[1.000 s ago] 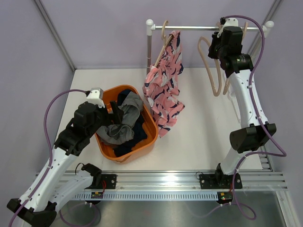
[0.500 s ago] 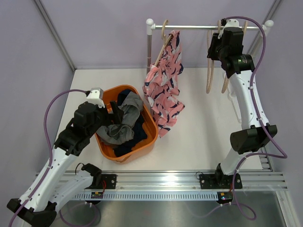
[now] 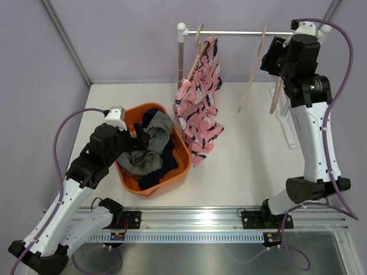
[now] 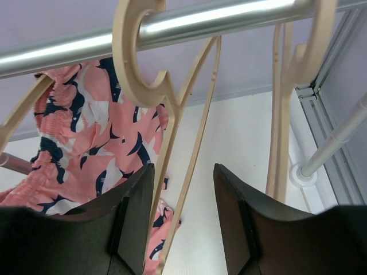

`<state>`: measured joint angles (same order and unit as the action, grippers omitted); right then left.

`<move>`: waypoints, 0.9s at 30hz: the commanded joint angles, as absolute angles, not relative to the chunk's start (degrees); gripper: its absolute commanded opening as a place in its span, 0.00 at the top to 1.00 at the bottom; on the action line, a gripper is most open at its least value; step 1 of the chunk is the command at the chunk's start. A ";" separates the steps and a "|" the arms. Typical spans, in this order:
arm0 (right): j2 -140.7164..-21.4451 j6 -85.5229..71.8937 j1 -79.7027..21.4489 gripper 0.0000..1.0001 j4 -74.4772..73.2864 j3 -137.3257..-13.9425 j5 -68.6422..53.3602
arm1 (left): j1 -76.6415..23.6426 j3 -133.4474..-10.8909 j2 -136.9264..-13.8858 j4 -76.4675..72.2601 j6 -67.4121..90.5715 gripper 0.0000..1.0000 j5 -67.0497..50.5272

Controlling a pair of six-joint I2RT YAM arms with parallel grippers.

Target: Remove the shorts from the hanger

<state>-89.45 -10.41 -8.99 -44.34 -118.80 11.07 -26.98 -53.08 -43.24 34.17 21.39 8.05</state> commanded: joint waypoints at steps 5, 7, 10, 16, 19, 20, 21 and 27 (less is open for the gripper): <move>-85.78 -14.67 -16.67 0.45 -46.32 -122.08 13.44 | -26.72 -52.82 -43.24 31.73 21.01 0.01 6.50; -87.27 -15.55 -19.15 0.44 -45.18 -122.87 14.24 | -26.72 -52.74 -43.33 31.73 21.00 0.01 6.50; -90.51 -17.31 -23.72 0.44 -43.86 -125.06 15.90 | -26.72 -52.73 -43.33 31.82 20.92 0.01 6.59; -100.87 -17.05 -32.43 0.42 -44.74 -136.04 21.53 | -26.72 -52.73 -43.42 31.82 20.92 0.01 6.59; -104.84 -17.93 -33.92 0.40 -43.60 -139.56 21.97 | -26.72 -52.73 -43.33 31.82 20.92 0.01 6.68; -105.55 -18.10 -34.27 0.40 -43.16 -140.09 22.32 | -26.72 -52.73 -43.33 31.73 20.92 0.01 6.68; -106.17 -18.11 -34.71 0.39 -41.76 -140.36 23.46 | -26.72 -52.65 -43.33 31.82 20.83 0.01 6.68; -109.51 -18.46 -35.95 0.36 -36.49 -139.22 26.10 | -26.72 -52.73 -43.33 31.73 20.83 0.01 6.50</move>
